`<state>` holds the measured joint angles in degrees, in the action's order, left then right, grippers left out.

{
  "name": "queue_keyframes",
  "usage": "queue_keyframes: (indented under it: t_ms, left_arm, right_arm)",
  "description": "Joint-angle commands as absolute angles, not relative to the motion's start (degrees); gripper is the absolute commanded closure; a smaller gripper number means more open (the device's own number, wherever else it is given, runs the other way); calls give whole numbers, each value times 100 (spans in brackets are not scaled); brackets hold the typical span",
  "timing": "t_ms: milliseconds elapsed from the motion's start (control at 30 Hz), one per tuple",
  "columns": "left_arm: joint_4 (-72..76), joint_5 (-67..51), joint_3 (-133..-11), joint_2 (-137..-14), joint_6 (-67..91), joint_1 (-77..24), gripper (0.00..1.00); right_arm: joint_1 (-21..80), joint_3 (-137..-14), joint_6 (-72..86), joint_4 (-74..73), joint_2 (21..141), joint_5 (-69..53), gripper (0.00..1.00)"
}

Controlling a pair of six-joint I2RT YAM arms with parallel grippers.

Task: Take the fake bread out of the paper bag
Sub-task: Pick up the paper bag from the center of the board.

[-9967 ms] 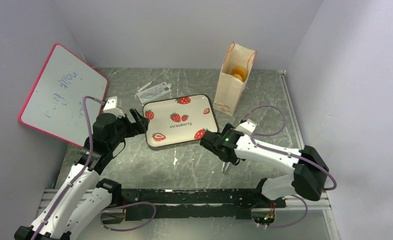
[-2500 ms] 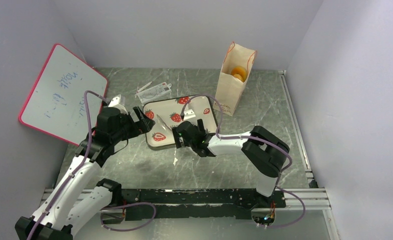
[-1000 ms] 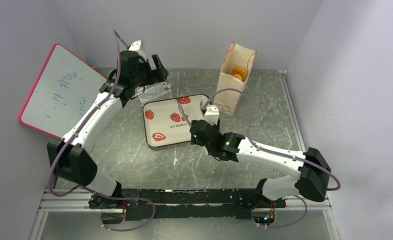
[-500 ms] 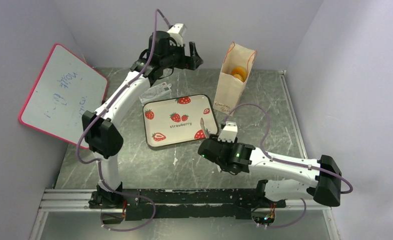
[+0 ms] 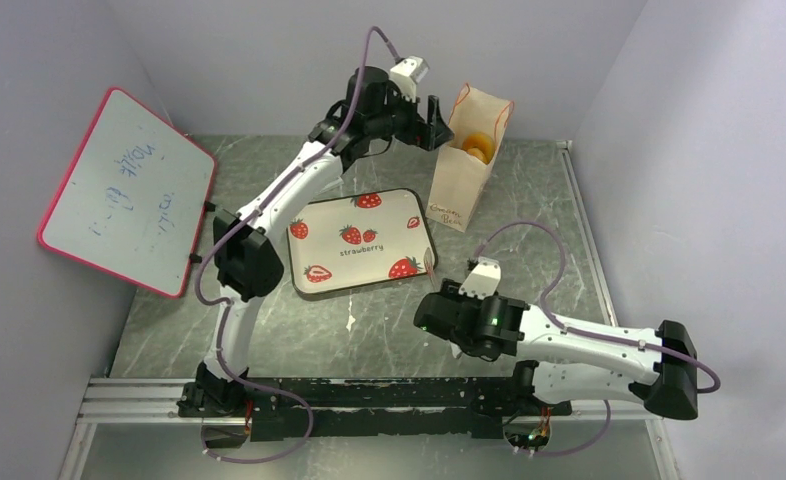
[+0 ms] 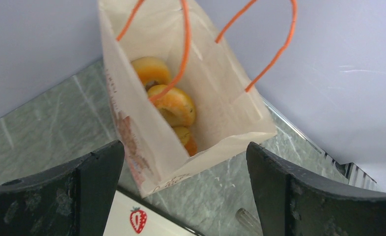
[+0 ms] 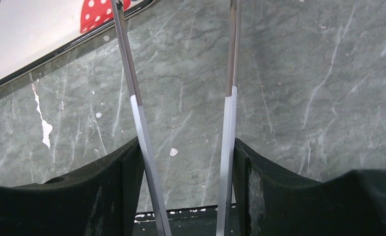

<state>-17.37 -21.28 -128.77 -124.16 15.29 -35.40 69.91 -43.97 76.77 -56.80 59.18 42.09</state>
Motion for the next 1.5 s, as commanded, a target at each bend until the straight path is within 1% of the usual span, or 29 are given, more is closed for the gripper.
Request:
queue_keyframes:
  t_ms: [0,133,267,400,633,667,700,733,767,800,833,900,933,1000,1067,1100,1200,1333,1467]
  left_arm:
    - [-1628,-2248,-13309,-12621,1398,-3669,2]
    - [-1646,-1893,-13447,-12797,1267,-3820,2]
    - [-1842,-1259,-13795,-13052,1082,-3959,2]
    - [-1741,-738,-13789,-13168,999,-4034,2]
    - [-1684,-524,-14059,-13536,1009,-4051,1]
    - [-1658,-527,-14073,-13568,1028,-4050,5]
    - [-1645,-526,-14095,-13601,1043,-4050,11]
    - [-1645,-527,-14106,-13625,1058,-4049,18]
    - [-1648,-513,-14106,-13645,1067,-4045,29]
    - [-1656,-499,-14103,-13661,1076,-4049,37]
    - [-1664,-477,-14098,-13681,1060,-4049,41]
    - [-1694,-477,-14087,-13693,1043,-4050,44]
    - [-1700,-449,-14071,-13681,1036,-4051,51]
    - [-1681,-408,-13964,-13618,1025,-4051,67]
    - [-1620,-334,-13821,-13495,1011,-4045,88]
    - [-1590,-286,-13749,-13427,1011,-4048,92]
    - [-1439,-128,-13511,-13192,1015,-4052,93]
    - [-869,31,-13011,-12794,1117,-4031,93]
    - [-408,370,-12957,-12631,1217,-4030,93]
  right_arm:
    - [7098,-4381,8099,-6089,5720,4534,37]
    - [7119,-4359,8074,-6150,5634,4528,37]
    - [7129,-4392,8001,-6166,5576,4552,38]
    - [7137,-4429,7968,-6243,5497,4592,38]
    - [7141,-4436,7873,-6314,5366,4563,38]
    - [7137,-4444,7855,-6323,5370,4572,39]
    - [7137,-4452,7824,-6332,5370,4576,39]
    - [7141,-4468,7792,-6336,5376,4585,39]
    - [7139,-4473,7764,-6343,5382,4599,39]
    - [7139,-4481,7724,-6339,5387,4604,39]
    - [7138,-4482,7707,-6325,5391,4610,39]
    - [7141,-4482,7656,-6289,5402,4609,39]
    - [7139,-4475,7636,-6278,5398,4612,39]
    - [7142,-4470,7592,-6260,5399,4598,38]
    - [7138,-4467,7549,-6251,5386,4596,38]
    - [7138,-4464,7528,-6243,5374,4603,38]
    - [7137,-4456,7464,-6202,5356,4611,39]
    - [7142,-4494,7395,-6179,5380,4640,39]
    - [7139,-4552,7374,-6234,5399,4722,39]
